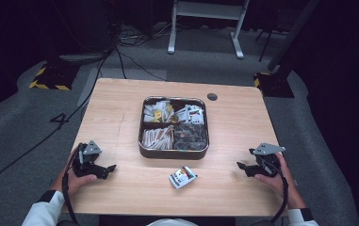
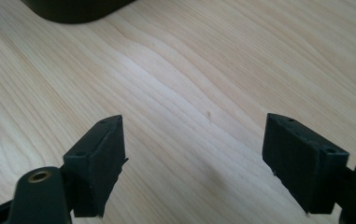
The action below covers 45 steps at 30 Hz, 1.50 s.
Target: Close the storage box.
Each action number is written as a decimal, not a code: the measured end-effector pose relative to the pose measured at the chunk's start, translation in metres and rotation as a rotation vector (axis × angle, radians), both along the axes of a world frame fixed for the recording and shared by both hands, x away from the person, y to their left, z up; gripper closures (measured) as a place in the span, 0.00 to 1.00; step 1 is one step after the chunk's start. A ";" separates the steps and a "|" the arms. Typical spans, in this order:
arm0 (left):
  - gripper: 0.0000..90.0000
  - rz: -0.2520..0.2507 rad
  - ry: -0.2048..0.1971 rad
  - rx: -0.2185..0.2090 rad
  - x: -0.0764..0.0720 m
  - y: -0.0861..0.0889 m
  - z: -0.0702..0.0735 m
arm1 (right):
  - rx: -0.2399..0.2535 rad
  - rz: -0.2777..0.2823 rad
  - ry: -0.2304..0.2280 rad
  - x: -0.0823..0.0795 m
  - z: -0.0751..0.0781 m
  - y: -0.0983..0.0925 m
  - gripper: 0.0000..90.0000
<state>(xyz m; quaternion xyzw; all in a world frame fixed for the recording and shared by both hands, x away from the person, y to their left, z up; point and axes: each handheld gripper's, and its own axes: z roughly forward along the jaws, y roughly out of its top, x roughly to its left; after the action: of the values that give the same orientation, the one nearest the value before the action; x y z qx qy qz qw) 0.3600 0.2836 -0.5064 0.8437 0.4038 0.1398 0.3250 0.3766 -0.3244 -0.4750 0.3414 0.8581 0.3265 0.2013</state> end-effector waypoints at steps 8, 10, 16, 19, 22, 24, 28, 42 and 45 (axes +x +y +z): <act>0.00 0.000 0.000 0.000 0.000 0.000 0.000 | 0.006 -0.047 0.029 -0.006 -0.013 -0.018 0.24; 0.00 -0.001 0.000 0.000 0.000 0.000 0.000 | 0.013 -0.059 0.034 -0.007 -0.015 -0.022 0.24; 0.00 -0.001 0.000 0.000 0.000 0.000 0.000 | 0.062 -0.093 0.051 -0.008 -0.023 -0.032 0.23; 0.00 -0.002 -0.002 0.003 0.001 0.000 0.000 | 0.109 -0.115 0.052 -0.008 -0.027 -0.039 0.19; 0.00 -0.002 -0.003 0.004 0.001 0.000 0.000 | 0.119 -0.119 0.043 -0.009 -0.029 -0.041 0.20; 0.00 -0.001 -0.003 0.005 0.000 0.000 0.000 | 0.119 -0.121 0.038 -0.009 -0.029 -0.040 0.19; 0.00 0.001 -0.003 0.006 0.000 0.000 0.000 | 0.119 -0.126 0.037 -0.009 -0.029 -0.040 0.19; 0.00 -0.007 -0.005 0.009 0.002 0.000 0.000 | 0.120 -0.160 0.034 -0.009 -0.029 -0.037 0.19; 0.00 -0.003 -0.003 0.002 0.002 0.000 0.000 | 0.120 -0.160 0.034 -0.009 -0.029 -0.037 0.19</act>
<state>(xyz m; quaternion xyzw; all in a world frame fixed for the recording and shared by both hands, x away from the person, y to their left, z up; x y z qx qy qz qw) 0.3618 0.2831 -0.5064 0.8444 0.4018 0.1410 0.3250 0.3678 -0.3617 -0.5041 0.4259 0.8103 0.3543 0.1912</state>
